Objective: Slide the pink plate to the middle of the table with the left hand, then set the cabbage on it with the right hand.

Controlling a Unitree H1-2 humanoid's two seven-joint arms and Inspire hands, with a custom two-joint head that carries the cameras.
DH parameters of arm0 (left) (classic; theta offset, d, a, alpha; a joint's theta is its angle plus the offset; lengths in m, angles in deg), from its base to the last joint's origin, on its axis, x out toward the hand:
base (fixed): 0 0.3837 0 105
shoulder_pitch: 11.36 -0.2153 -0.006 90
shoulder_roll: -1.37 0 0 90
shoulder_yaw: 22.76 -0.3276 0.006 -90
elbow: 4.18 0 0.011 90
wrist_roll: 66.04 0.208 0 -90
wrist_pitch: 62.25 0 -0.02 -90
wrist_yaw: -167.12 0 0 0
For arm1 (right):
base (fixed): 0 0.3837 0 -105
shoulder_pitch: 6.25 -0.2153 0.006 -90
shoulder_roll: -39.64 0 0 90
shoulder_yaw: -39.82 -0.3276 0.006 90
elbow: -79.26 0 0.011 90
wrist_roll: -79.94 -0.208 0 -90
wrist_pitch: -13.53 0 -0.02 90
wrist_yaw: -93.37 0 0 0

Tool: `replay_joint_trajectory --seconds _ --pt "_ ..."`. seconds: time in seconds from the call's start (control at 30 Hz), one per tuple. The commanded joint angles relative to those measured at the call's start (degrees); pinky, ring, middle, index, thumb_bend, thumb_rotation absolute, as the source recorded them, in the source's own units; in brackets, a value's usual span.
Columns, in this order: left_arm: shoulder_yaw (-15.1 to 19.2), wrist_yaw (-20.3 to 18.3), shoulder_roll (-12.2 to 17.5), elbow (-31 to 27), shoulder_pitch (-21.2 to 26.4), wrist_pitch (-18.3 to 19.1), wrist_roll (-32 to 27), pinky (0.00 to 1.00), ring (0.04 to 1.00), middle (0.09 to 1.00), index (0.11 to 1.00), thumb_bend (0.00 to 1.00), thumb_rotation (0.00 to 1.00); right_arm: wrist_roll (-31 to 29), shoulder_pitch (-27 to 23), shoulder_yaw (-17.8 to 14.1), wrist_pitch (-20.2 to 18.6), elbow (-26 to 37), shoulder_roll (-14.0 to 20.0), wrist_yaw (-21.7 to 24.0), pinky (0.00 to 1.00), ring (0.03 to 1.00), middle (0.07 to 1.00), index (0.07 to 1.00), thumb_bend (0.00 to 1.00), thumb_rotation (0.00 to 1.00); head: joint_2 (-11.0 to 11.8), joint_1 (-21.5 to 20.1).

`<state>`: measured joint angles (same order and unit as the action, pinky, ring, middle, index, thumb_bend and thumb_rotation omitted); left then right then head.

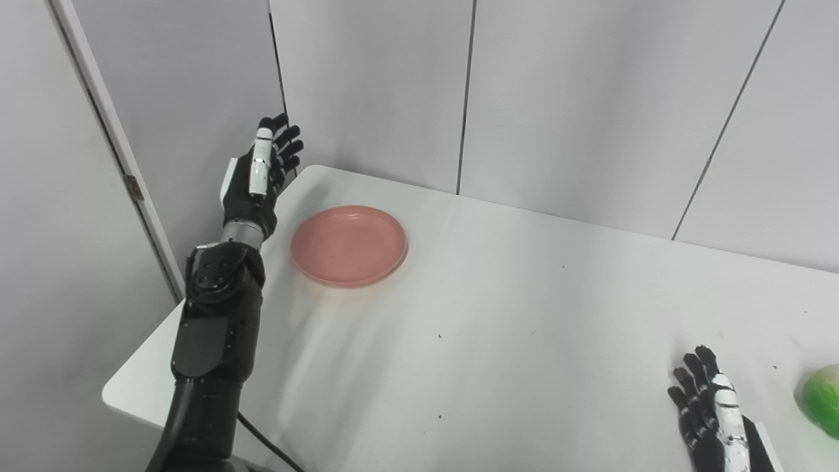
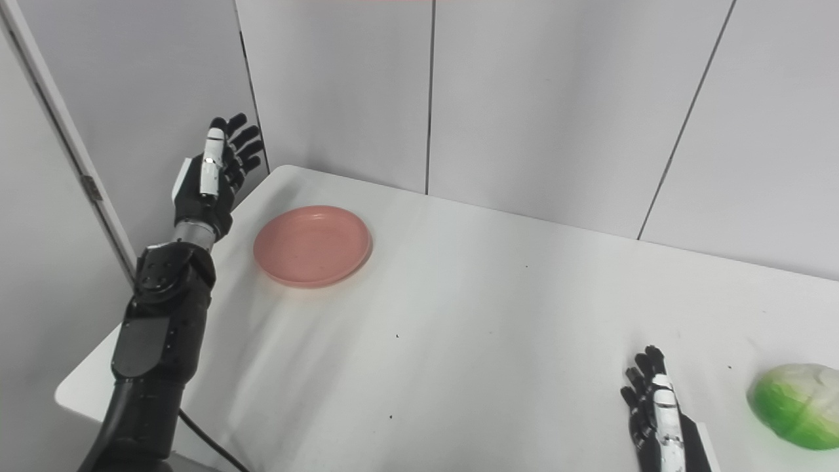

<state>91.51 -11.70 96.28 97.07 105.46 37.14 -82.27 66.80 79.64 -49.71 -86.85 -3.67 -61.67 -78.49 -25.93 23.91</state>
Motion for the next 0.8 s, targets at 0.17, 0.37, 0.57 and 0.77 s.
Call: replay_joint_trajectory --seconds 0.17,0.37,0.57,0.77 --pt "1.02 -0.04 2.22 2.98 3.23 -3.92 -1.52 0.87 0.871 0.866 0.851 0.44 1.0 -0.46 -1.07 -0.25 0.28 2.13 -0.12 0.3 1.0 1.0 1.0 1.0 0.09 1.0 -0.22 0.07" --pt "1.52 0.3 2.22 4.9 3.23 -3.76 -2.11 0.86 0.865 0.859 0.854 0.44 1.0 -0.28 -0.92 -0.14 -0.25 2.6 -0.04 0.2 1.0 1.0 1.0 1.0 0.09 1.0 -0.44 -0.05" --pt "1.95 0.41 1.89 6.59 3.23 -4.34 -2.82 0.88 0.867 0.859 0.853 0.42 1.0 0.01 -0.81 -0.03 -0.45 3.12 -0.14 -0.04 1.0 1.0 1.0 1.0 0.09 1.0 -0.56 -0.14" --pt "1.79 1.22 2.04 9.46 3.36 -5.68 -1.69 0.88 0.868 0.861 0.853 0.43 1.0 -0.3 -0.69 -0.08 -1.26 3.63 -0.14 -0.03 1.0 1.0 1.0 1.0 0.09 1.0 -0.64 -0.19"
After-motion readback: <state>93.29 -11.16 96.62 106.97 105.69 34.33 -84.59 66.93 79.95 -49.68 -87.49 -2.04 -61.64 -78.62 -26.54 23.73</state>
